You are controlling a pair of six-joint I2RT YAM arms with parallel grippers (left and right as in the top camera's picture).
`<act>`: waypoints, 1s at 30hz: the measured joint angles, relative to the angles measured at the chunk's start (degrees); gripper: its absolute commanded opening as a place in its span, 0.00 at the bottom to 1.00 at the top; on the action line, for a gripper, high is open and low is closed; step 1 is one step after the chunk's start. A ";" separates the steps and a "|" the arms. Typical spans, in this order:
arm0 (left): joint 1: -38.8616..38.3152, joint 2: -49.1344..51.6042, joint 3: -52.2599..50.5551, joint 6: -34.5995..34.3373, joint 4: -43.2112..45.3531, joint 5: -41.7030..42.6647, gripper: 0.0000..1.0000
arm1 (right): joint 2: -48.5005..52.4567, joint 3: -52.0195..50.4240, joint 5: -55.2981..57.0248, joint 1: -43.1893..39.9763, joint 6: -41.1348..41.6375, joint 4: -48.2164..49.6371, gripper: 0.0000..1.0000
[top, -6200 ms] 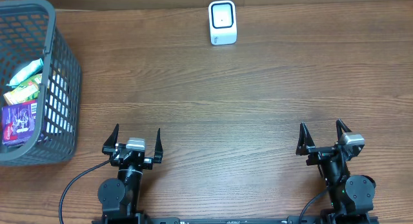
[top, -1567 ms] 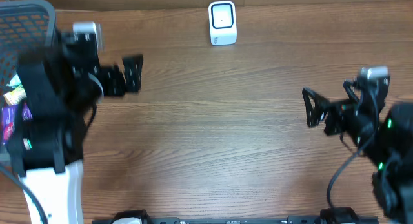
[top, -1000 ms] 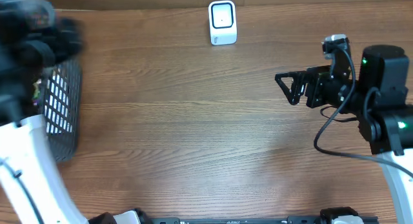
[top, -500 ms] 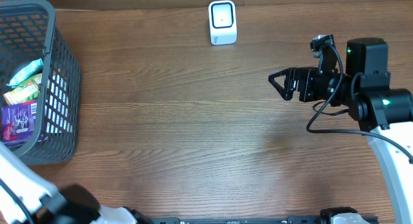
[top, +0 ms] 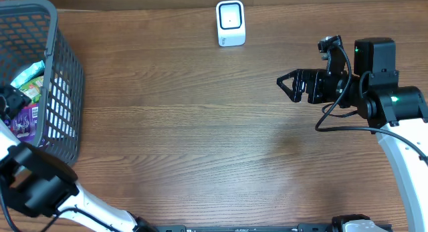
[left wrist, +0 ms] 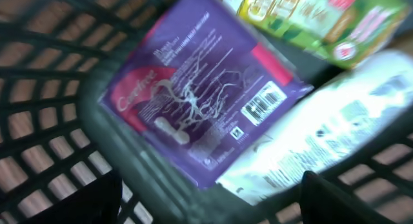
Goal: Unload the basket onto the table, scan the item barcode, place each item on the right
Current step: 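Grasp the purple snack packet in the basket with the left gripper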
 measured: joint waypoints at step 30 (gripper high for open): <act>-0.26 6.08 -10.93 8.15 8.98 -4.13 0.04 | 0.00 0.00 0.00 0.00 0.00 -0.22 1.00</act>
